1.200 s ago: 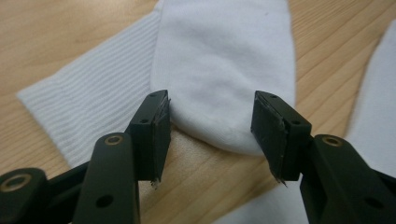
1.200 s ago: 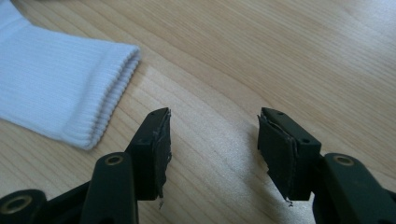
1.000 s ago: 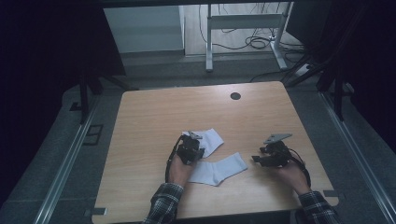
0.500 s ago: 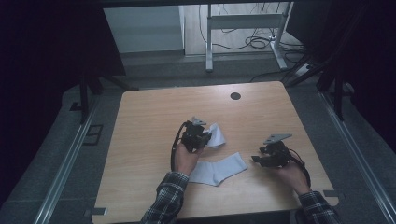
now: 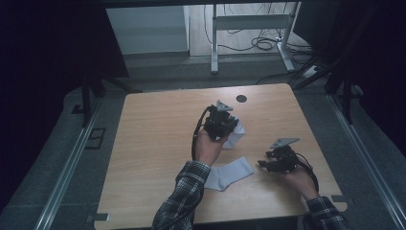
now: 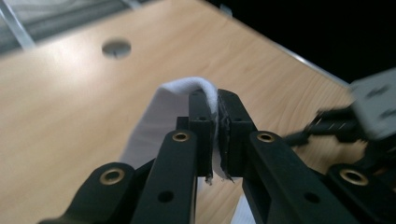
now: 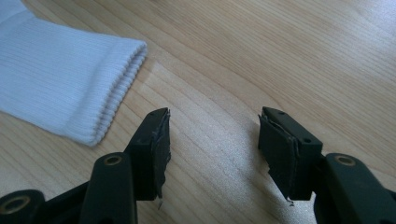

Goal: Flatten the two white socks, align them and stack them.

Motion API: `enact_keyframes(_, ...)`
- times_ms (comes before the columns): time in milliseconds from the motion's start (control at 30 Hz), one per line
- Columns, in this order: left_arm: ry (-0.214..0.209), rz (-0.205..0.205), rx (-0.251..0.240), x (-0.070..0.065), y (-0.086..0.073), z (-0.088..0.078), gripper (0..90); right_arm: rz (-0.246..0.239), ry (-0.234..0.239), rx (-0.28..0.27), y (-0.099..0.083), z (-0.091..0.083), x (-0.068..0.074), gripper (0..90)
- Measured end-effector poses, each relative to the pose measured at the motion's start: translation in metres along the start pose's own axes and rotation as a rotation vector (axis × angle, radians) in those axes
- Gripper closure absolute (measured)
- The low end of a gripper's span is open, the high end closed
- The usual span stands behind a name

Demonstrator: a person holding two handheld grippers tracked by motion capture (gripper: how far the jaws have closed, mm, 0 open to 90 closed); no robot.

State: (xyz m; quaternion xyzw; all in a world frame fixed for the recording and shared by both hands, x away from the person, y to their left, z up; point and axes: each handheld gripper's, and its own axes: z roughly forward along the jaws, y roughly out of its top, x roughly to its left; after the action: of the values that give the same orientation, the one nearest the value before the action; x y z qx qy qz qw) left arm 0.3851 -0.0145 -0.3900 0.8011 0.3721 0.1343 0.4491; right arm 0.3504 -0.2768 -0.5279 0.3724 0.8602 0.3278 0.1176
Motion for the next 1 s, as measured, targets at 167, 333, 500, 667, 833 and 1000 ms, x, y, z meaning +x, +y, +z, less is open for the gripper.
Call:
enact_keyframes(167, 0.007, 0.012, -0.107, 0.0, 0.021, -0.041, 84.9, 0.001, -0.001, -0.001, 0.0, 0.0, 0.0, 43.0)
enact_keyframes(333, 0.022, -0.014, -0.045, 0.017, -0.003, -0.05, 84.7, -0.003, -0.003, 0.0, 0.0, 0.0, 0.001, 42.8)
enact_keyframes(500, 0.052, -0.051, 0.056, 0.043, -0.043, -0.043, 84.2, -0.001, -0.006, -0.001, 0.0, 0.0, 0.001, 42.7)
enact_keyframes(667, 0.106, -0.089, 0.141, 0.068, -0.083, -0.036, 83.5, -0.002, -0.007, -0.004, 0.0, 0.001, 0.001, 42.5)
enact_keyframes(833, 0.145, -0.108, 0.197, 0.082, -0.114, -0.034, 82.2, -0.001, -0.008, -0.005, 0.0, 0.001, 0.002, 42.4)
enact_keyframes(1000, 0.176, -0.123, 0.242, 0.093, -0.142, -0.034, 81.9, -0.001, -0.012, -0.007, 0.0, 0.001, 0.002, 42.1)
